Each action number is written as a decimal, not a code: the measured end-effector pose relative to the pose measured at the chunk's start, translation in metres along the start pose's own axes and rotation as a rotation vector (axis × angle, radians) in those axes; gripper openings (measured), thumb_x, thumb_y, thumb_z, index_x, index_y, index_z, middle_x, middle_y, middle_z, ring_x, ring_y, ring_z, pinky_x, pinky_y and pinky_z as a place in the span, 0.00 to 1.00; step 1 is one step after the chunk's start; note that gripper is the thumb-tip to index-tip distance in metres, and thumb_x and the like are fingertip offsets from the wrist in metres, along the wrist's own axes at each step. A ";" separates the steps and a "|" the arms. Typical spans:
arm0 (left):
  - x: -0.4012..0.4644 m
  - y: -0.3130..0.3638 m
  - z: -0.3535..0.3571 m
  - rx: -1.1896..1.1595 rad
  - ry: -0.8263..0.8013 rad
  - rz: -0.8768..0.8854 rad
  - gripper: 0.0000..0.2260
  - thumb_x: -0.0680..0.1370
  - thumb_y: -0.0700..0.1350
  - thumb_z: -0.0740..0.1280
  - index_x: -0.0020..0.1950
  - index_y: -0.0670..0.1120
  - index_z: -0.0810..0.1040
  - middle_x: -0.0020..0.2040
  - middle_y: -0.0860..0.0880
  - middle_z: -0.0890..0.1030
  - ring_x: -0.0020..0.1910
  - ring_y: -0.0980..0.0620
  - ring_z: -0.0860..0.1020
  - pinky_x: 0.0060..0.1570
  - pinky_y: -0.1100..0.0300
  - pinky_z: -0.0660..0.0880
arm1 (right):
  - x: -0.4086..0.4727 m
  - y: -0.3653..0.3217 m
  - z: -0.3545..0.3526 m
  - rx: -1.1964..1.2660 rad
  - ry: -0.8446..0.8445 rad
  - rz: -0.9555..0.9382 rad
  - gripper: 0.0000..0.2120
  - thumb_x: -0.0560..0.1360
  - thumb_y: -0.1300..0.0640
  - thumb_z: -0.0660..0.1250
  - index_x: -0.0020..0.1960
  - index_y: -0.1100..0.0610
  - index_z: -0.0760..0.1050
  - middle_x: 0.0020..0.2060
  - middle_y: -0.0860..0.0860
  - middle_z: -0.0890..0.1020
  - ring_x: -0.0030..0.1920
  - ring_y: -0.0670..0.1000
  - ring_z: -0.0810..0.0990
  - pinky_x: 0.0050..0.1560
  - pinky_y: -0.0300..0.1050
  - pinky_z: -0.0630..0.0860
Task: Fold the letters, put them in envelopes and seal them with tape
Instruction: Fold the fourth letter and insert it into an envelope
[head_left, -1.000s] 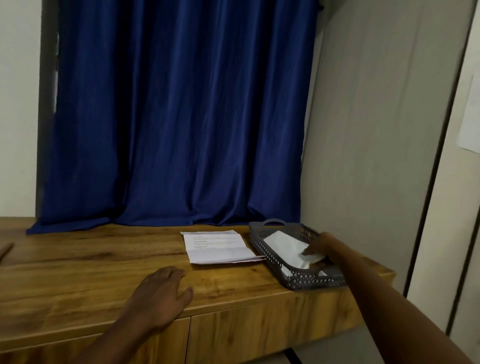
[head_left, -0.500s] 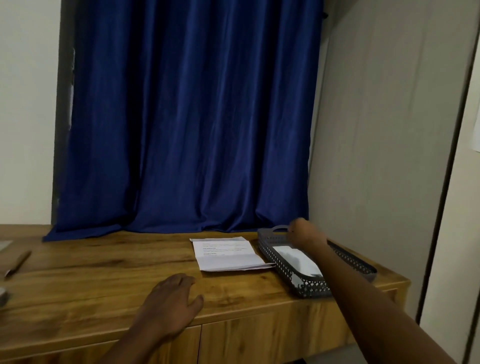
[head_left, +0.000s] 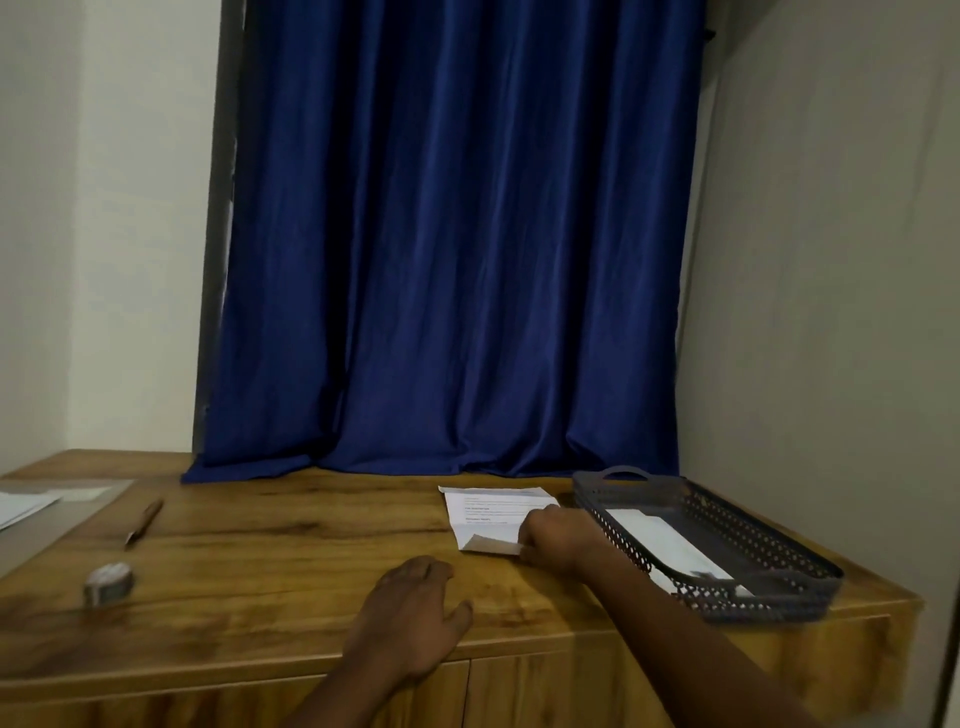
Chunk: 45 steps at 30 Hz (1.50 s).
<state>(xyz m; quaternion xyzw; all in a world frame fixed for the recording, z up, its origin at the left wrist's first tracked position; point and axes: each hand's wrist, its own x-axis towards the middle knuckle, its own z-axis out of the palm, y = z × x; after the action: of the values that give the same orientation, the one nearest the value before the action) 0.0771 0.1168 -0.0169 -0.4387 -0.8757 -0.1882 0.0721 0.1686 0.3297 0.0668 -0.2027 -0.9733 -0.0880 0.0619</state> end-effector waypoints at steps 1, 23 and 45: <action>0.000 0.000 0.000 0.000 0.005 -0.001 0.30 0.79 0.69 0.54 0.77 0.57 0.66 0.76 0.54 0.69 0.73 0.53 0.68 0.72 0.56 0.64 | 0.001 -0.002 -0.001 -0.016 0.024 0.007 0.12 0.78 0.48 0.67 0.59 0.49 0.81 0.59 0.52 0.82 0.59 0.55 0.80 0.58 0.50 0.74; -0.012 -0.007 -0.027 -0.833 0.186 -0.127 0.09 0.80 0.62 0.65 0.57 0.64 0.80 0.56 0.65 0.82 0.55 0.67 0.79 0.52 0.69 0.73 | 0.003 -0.063 -0.057 0.312 0.237 0.001 0.12 0.75 0.42 0.69 0.42 0.50 0.79 0.39 0.46 0.83 0.43 0.49 0.81 0.42 0.48 0.75; -0.085 -0.166 -0.142 -1.046 0.273 -0.742 0.42 0.77 0.40 0.75 0.83 0.49 0.52 0.72 0.38 0.71 0.65 0.37 0.77 0.58 0.41 0.81 | 0.007 -0.209 -0.029 0.778 -0.047 -0.355 0.13 0.78 0.48 0.68 0.48 0.56 0.86 0.48 0.51 0.87 0.49 0.47 0.83 0.56 0.47 0.78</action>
<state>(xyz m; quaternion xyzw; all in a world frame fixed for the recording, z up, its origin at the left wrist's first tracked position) -0.0086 -0.0923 0.0442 -0.0569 -0.7450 -0.6555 -0.1101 0.0795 0.1379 0.0657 0.0047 -0.9549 0.2810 0.0956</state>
